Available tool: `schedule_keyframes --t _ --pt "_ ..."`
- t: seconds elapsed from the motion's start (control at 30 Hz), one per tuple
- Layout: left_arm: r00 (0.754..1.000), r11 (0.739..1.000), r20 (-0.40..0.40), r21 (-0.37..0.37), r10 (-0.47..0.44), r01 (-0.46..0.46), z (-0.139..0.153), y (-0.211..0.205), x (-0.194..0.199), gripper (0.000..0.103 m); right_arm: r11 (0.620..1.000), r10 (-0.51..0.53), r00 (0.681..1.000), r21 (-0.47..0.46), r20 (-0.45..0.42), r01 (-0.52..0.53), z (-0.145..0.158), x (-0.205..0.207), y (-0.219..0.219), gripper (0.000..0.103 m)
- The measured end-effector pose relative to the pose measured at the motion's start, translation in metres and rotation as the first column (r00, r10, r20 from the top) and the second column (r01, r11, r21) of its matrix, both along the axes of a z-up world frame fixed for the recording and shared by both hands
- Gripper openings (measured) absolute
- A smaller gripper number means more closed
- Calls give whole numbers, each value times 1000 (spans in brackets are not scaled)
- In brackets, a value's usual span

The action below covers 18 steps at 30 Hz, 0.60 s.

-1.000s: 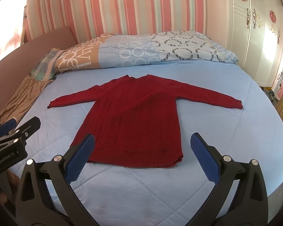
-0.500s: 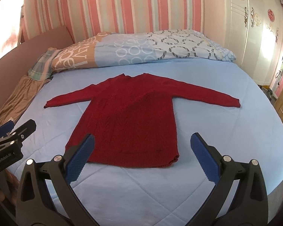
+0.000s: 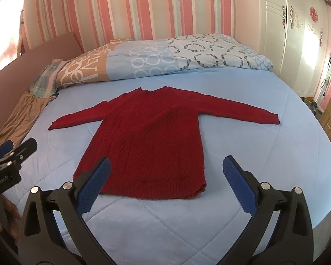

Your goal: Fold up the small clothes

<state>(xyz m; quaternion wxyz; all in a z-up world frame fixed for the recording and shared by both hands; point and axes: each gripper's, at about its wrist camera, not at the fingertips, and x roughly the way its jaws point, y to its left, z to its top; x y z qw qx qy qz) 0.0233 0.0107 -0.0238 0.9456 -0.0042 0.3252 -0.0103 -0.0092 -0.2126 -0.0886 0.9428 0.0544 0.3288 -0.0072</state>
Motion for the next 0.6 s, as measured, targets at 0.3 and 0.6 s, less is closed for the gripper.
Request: schedule_keyframes --t 0.3,0.6 --pt "999 998 8 39 -42 42 3 -8 5 102 999 -31 1000 17 -4 31 -9 4 -7 100" --pt "998 997 8 42 -68 67 3 -7 8 102 999 -43 999 28 -6 44 -12 5 -12 100"
